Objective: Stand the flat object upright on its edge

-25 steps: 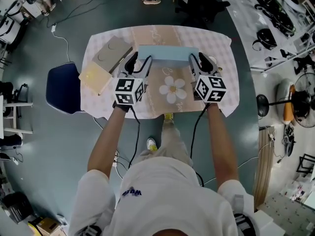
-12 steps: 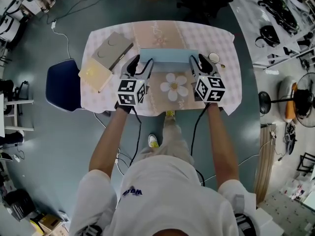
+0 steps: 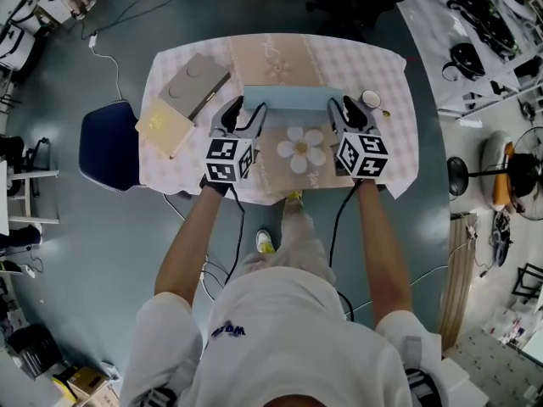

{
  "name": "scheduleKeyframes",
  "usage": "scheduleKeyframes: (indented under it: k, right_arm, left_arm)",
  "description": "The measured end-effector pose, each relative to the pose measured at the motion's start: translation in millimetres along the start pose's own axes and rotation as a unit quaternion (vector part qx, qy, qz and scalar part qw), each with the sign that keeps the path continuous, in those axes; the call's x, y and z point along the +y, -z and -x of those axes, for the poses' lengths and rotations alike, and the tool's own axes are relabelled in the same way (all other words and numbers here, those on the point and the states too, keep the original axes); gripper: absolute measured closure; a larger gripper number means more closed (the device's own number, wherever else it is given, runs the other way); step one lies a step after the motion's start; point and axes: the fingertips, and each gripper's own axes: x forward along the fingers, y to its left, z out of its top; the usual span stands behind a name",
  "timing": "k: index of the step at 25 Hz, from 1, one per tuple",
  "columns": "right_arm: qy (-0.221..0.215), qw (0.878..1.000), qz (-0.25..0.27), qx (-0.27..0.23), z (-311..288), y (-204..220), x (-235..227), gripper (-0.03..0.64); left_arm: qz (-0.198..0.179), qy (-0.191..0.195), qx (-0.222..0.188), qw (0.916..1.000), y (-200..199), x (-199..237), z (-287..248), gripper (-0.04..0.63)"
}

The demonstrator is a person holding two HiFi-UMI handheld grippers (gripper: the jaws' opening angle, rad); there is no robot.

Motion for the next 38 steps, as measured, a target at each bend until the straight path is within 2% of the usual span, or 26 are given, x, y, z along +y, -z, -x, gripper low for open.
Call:
scheduleKeyframes:
  k: [10, 16, 38]
  right_arm:
    - [0.0, 1.0, 0.0, -0.013, 2.9, 3.6, -0.9, 0.469]
    - [0.001, 0.999, -0.017, -0.033, -4.4, 1.2, -6.7, 0.469]
    - [-0.009, 0.999, -0.053, -0.001, -45.7, -9.3, -24.5, 0.465]
  left_arm:
    - [-0.009, 0.003, -0.014, 0.9998, 1.8, -2.0, 1.2, 0.374]
    - [0.001, 0.009, -0.021, 0.9997, -0.7, 2.0, -7.7, 0.374]
    - [0.044, 0.021, 0.005, 0.9988, -11.4, 24.9, -47.8, 0.373]
